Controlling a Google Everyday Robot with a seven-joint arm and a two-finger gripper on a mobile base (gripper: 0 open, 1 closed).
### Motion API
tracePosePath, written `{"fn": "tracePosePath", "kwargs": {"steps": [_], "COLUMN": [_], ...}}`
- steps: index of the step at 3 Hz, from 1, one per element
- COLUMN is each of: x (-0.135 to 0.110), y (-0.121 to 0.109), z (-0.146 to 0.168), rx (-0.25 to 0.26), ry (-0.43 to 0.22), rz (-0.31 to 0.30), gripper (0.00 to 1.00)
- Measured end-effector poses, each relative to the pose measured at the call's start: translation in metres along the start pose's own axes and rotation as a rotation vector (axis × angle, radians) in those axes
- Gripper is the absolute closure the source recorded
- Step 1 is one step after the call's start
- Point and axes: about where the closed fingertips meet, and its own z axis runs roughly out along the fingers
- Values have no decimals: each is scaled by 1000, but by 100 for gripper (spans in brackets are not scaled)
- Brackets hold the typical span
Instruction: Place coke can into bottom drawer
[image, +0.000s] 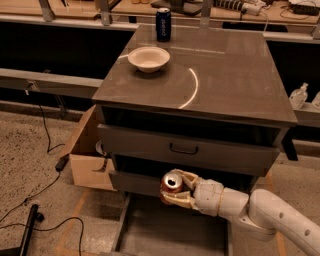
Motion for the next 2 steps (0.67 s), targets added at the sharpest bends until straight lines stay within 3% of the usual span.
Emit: {"fn": "tracePosePath", "kwargs": {"steps": [1, 2], "x": [-1, 21], "y": [0, 25], "z": [0, 6], "rx": [0, -28], "ry": [0, -23], "rz": [0, -1], "gripper": [100, 100]}}
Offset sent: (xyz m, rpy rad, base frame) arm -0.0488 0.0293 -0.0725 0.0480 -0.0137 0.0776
